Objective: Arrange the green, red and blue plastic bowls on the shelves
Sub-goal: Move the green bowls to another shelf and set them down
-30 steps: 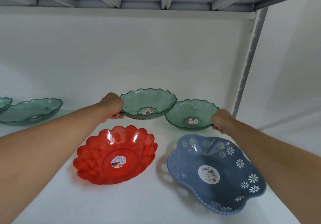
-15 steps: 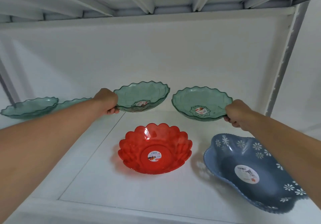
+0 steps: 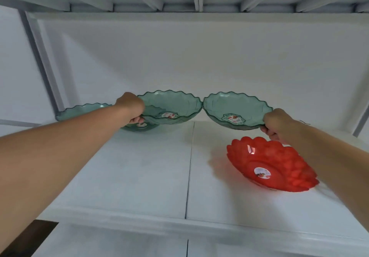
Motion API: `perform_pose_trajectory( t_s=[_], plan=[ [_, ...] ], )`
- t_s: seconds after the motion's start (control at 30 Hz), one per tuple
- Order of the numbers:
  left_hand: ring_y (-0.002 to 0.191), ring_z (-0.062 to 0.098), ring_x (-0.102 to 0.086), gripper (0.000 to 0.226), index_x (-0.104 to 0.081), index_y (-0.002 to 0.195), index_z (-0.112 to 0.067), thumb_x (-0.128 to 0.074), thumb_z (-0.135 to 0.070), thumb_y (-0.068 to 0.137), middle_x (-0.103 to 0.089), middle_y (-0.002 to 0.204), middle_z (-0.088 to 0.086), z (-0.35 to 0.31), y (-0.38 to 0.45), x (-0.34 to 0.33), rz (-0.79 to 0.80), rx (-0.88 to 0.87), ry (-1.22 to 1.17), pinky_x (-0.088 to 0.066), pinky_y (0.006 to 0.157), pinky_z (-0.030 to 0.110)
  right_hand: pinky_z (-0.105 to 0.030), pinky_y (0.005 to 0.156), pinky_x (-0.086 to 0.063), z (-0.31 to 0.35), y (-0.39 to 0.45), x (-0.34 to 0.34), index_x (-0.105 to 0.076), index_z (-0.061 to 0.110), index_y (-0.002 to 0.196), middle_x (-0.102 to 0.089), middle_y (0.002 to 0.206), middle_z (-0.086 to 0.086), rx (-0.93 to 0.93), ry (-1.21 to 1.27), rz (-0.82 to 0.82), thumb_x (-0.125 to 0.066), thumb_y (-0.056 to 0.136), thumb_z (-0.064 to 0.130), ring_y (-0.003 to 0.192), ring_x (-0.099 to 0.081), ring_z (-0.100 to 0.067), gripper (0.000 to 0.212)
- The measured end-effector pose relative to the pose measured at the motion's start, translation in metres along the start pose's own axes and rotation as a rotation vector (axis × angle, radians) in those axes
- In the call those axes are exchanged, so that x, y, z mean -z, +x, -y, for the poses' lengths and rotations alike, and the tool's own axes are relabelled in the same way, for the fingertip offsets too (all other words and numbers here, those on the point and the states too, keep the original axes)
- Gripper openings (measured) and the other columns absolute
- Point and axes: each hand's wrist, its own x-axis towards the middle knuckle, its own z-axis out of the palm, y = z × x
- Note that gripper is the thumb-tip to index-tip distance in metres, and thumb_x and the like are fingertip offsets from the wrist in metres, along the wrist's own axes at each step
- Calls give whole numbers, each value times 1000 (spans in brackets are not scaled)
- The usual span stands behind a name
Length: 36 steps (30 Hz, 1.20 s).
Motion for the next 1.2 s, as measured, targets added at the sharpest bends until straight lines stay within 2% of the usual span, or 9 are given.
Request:
perform_pose_trajectory(
  t_s=[0.1, 0.17, 0.3, 0.57, 0.7, 0.9, 1.07, 1.13, 1.2],
  plan=[
    [49, 26, -61, 22, -57, 93, 0, -39, -4, 105, -66, 63, 19, 14, 9, 27, -11, 17, 2, -31, 31, 13, -13, 35, -20, 18, -15, -27, -49, 9, 81, -50, 60, -14, -30, -17, 26, -33, 95, 3, 35, -26, -16, 22],
    [40, 23, -62, 23, -60, 100, 2, -39, -5, 104, -68, 72, 20, 25, 20, 42, -19, 21, 0, -33, 31, 14, -13, 34, -20, 28, -21, -38, -47, 8, 77, -49, 59, -14, -36, -31, 42, -33, 96, 2, 33, -25, -15, 24],
    [42, 23, -63, 33, -64, 120, 6, -40, -7, 102, -73, 91, 25, 49, 35, 70, -50, 60, -4, -35, 31, 16, -12, 33, -19, 39, -22, -54, -45, 10, 76, -49, 61, -13, -66, -28, 98, -31, 96, 4, 31, -25, -14, 25],
    [51, 23, -62, 26, -64, 105, 2, -39, -7, 104, -69, 79, 21, 81, 49, 120, -102, 74, -31, -35, 31, 15, -10, 35, -18, 59, -32, -98, -42, 11, 73, -49, 63, -11, -82, -10, 168, -32, 96, 6, 24, -22, -11, 25],
    [48, 22, -63, 26, -64, 106, 1, -39, -7, 104, -70, 85, 20, 100, 79, 144, -74, 64, -79, -35, 29, 14, -9, 34, -16, 70, -45, -130, -41, 11, 72, -49, 65, -11, -94, 30, 146, -34, 98, 8, 21, -23, -9, 27],
    [28, 18, -58, 25, -61, 95, 0, -39, -8, 104, -68, 79, 21, 132, 131, 180, 38, 31, -111, -34, 29, 13, -10, 34, -16, 87, -71, -186, -40, 13, 72, -47, 60, -11, -143, 56, 25, -32, 96, 7, 23, -22, -11, 26],
    [54, 29, -67, 32, -66, 113, 4, -37, -5, 102, -75, 107, 31, 150, 176, 211, 57, 16, -71, -37, 31, 16, -11, 35, -17, 101, -83, -222, -39, 14, 71, -47, 57, -11, -201, 75, -52, -29, 94, 7, 25, -21, -13, 26],
    [54, 28, -68, 30, -65, 107, 2, -36, -4, 101, -76, 105, 29, 151, 184, 219, 53, -2, -59, -37, 32, 16, -10, 34, -17, 105, -87, -232, -38, 14, 71, -47, 53, -11, -200, 116, -63, -30, 95, 6, 23, -22, -12, 27],
    [51, 27, -67, 33, -65, 112, 3, -35, -4, 100, -76, 101, 26, 150, 194, 226, 43, -4, -52, -37, 32, 16, -10, 35, -15, 110, -88, -240, -38, 14, 71, -47, 46, -9, -203, 135, -69, -31, 95, 6, 24, -23, -11, 27]
  ],
)
